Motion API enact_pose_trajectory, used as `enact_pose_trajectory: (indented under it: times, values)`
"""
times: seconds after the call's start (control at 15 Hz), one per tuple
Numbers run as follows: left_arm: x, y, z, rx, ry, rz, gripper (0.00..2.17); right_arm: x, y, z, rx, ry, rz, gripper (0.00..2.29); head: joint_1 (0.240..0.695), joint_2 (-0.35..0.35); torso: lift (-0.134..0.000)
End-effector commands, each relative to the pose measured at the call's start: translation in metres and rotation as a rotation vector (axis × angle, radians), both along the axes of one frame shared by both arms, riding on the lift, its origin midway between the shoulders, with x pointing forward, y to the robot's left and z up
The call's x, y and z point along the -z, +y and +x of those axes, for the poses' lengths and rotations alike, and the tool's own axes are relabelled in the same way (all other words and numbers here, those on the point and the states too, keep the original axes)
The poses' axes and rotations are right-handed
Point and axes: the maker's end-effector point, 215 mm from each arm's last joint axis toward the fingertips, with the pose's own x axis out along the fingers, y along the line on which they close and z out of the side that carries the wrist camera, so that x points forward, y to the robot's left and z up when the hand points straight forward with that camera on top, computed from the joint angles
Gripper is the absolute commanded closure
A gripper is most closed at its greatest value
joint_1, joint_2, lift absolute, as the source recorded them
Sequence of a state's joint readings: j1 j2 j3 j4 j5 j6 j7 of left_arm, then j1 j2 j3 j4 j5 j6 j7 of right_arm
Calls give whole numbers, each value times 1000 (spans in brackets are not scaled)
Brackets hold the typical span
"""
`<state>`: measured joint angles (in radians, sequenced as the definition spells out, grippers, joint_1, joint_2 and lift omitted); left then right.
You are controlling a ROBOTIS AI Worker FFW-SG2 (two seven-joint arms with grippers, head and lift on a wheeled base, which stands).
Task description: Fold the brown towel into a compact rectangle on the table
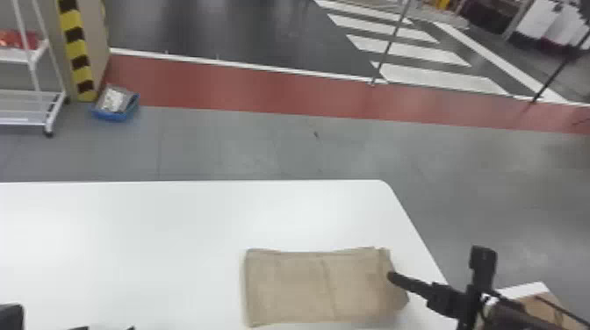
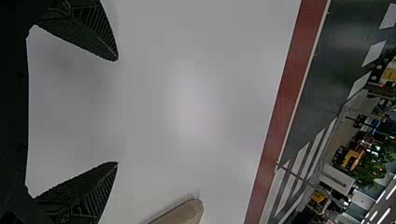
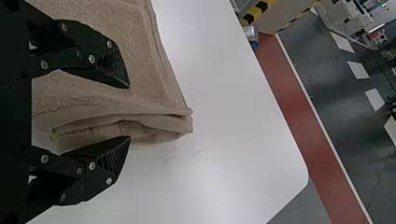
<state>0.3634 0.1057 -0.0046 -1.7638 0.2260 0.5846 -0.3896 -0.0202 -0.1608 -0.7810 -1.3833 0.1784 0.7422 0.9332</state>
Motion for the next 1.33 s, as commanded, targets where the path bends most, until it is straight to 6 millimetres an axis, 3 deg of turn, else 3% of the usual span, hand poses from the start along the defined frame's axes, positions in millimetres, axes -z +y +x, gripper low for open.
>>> enact_pose_trajectory:
  times: [0.0,0.2,0.6,0.73,1.0,1.07,1.27]
  values:
    - [0,-3,0,6,0,-1,87,-3,-17,-15,15,14,-15,56,695,-350,0]
    - [-1,-7,1,14,-4,1,87,5,-19,-18,9,31,-41,66,695,-350,0]
    - [4,-1,-3,3,7,4,87,30,11,0,-72,66,-102,191,695,-350,0]
    - [4,0,-2,1,6,4,87,31,15,4,-90,58,-114,481,695,-350,0]
    - [5,0,-2,1,4,5,87,32,15,2,-96,47,-118,1710,695,-350,0]
    - [5,0,-1,1,4,5,87,31,13,2,-91,43,-119,1804,695,-350,0]
    - [5,1,-1,0,2,6,87,15,0,2,-39,-19,-69,1808,695,-350,0]
